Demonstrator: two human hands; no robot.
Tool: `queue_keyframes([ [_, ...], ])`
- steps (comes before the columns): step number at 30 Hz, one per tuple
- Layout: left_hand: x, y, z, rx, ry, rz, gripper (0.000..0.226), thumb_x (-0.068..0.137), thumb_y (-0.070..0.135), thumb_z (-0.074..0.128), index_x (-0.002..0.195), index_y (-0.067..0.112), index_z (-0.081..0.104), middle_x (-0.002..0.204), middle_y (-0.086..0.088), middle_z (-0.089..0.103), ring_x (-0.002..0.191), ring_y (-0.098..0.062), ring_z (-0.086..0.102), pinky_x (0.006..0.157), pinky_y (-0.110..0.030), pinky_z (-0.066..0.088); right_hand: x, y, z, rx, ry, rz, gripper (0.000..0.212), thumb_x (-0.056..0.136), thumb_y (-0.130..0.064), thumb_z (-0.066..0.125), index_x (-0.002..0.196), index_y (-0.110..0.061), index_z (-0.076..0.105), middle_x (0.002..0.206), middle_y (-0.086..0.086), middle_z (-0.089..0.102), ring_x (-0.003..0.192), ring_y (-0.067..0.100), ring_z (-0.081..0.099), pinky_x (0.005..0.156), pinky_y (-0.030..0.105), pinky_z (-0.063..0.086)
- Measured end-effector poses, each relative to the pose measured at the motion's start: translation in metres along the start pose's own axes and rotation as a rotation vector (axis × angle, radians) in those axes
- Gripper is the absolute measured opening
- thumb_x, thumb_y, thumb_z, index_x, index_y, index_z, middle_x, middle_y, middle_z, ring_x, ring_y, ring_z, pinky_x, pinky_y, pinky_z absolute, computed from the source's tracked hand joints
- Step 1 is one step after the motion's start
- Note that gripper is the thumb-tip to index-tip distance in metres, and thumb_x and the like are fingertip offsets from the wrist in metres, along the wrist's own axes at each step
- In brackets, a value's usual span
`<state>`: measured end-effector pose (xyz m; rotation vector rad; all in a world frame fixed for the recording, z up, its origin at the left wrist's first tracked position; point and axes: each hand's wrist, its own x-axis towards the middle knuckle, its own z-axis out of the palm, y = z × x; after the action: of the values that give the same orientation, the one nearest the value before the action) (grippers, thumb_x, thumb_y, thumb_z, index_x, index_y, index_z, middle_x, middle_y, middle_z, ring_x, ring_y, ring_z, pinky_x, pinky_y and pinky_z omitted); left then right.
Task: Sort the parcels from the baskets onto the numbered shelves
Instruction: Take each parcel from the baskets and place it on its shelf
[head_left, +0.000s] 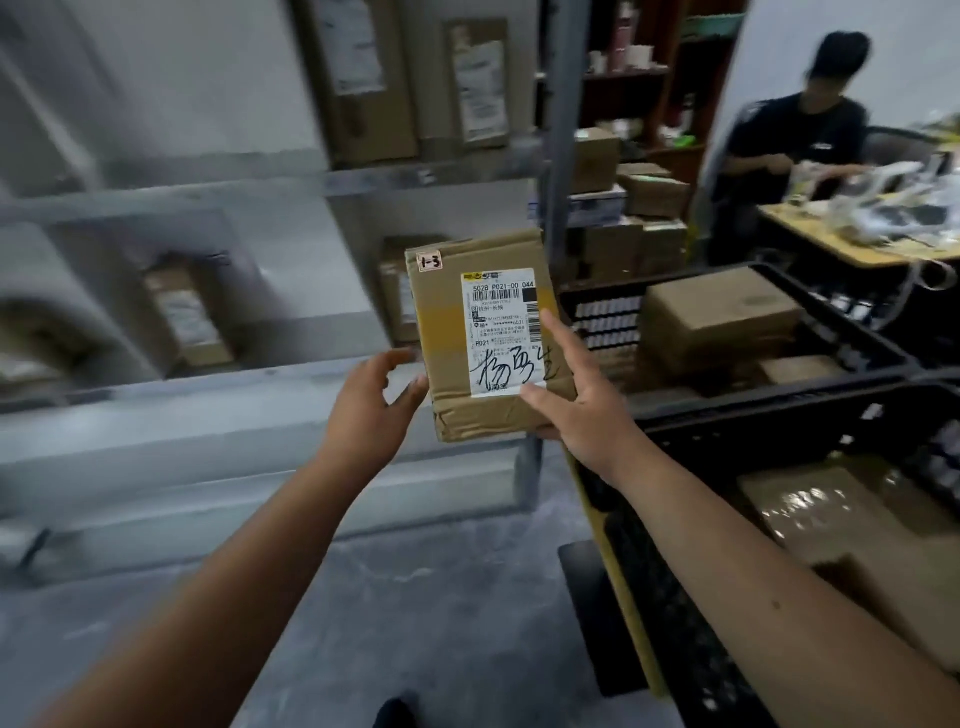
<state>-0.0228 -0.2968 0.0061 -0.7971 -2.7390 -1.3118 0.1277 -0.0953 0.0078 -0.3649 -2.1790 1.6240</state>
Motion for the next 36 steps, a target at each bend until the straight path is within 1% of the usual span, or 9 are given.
queue_keyframes([
  [6,0.005,-0.079,-0.065,0.060,0.068,-0.137,0.052,0.100,0.047,0.064,0.147,0.026,0.054,0.150,-0.001,0.055,0.131,-0.022,0.058,0.106,-0.045,0.051,0.039,-0.009,0.099,0.014,-0.136,-0.004,0.080,0.098,-0.025,0.068,0.145,-0.076,0.027,0.160,-0.013,0.039,0.143,0.014,0.045,0.115,0.052,0.045],
  [13,0.036,-0.166,-0.113,0.078,0.051,-0.211,0.050,0.102,0.048,0.062,0.146,0.026,0.055,0.147,-0.003,0.056,0.132,-0.024,0.056,0.108,-0.049,0.050,0.077,-0.014,0.198,-0.019,-0.178,0.051,0.089,0.101,-0.021,0.067,0.146,-0.077,0.016,0.163,-0.012,0.037,0.143,0.014,0.045,0.116,0.049,0.047],
  [18,0.069,-0.216,-0.129,0.084,0.012,-0.234,0.048,0.103,0.049,0.060,0.145,0.028,0.055,0.148,-0.004,0.055,0.128,-0.025,0.060,0.106,-0.052,0.051,0.105,-0.007,0.250,-0.017,-0.159,0.090,0.096,0.099,-0.020,0.071,0.135,-0.086,0.011,0.163,-0.016,0.037,0.144,0.013,0.045,0.117,0.047,0.045],
  [21,0.087,-0.241,-0.138,0.101,-0.022,-0.243,0.047,0.104,0.047,0.059,0.146,0.026,0.055,0.149,-0.005,0.055,0.128,-0.026,0.059,0.106,-0.049,0.051,0.122,0.001,0.276,0.015,-0.146,0.134,0.102,0.097,-0.017,0.073,0.136,-0.085,0.007,0.152,-0.015,0.050,0.134,0.009,0.055,0.111,0.045,0.052],
  [24,0.101,-0.262,-0.148,0.092,-0.051,-0.247,0.046,0.105,0.045,0.058,0.146,0.025,0.055,0.149,-0.006,0.055,0.128,-0.026,0.059,0.107,-0.048,0.050,0.135,0.005,0.298,0.027,-0.149,0.186,0.105,0.097,-0.017,0.074,0.154,-0.067,0.002,0.135,-0.025,0.053,0.123,0.002,0.057,0.095,0.033,0.060],
  [26,0.110,-0.273,-0.154,0.090,-0.068,-0.252,0.045,0.105,0.046,0.058,0.145,0.026,0.055,0.149,-0.005,0.055,0.127,-0.025,0.060,0.106,-0.047,0.051,0.143,0.004,0.309,0.025,-0.143,0.220,0.107,0.097,-0.020,0.075,0.159,-0.059,-0.003,0.131,-0.027,0.052,0.120,0.003,0.055,0.084,0.025,0.060],
  [30,0.127,-0.284,-0.165,0.092,-0.070,-0.241,0.047,0.104,0.047,0.058,0.146,0.028,0.054,0.150,-0.004,0.055,0.126,-0.024,0.060,0.105,-0.046,0.052,0.159,0.000,0.322,0.050,-0.133,0.226,0.105,0.096,-0.021,0.076,0.159,-0.061,0.002,0.131,-0.028,0.054,0.121,0.009,0.058,0.091,0.041,0.063],
  [32,0.136,-0.285,-0.172,0.084,-0.048,-0.229,0.047,0.103,0.047,0.059,0.147,0.028,0.054,0.151,-0.003,0.054,0.131,-0.025,0.058,0.107,-0.049,0.051,0.169,-0.004,0.326,0.045,-0.140,0.192,0.102,0.096,-0.020,0.076,0.156,-0.067,0.008,0.140,-0.022,0.056,0.125,0.012,0.059,0.094,0.045,0.062],
  [36,0.156,-0.283,-0.194,0.074,0.030,-0.185,0.046,0.102,0.051,0.058,0.144,0.031,0.056,0.150,0.001,0.057,0.132,-0.024,0.057,0.106,-0.053,0.052,0.198,-0.020,0.334,-0.001,-0.172,0.068,0.094,0.095,-0.025,0.076,0.145,-0.078,0.019,0.160,-0.015,0.038,0.143,0.018,0.046,0.110,0.057,0.050],
])
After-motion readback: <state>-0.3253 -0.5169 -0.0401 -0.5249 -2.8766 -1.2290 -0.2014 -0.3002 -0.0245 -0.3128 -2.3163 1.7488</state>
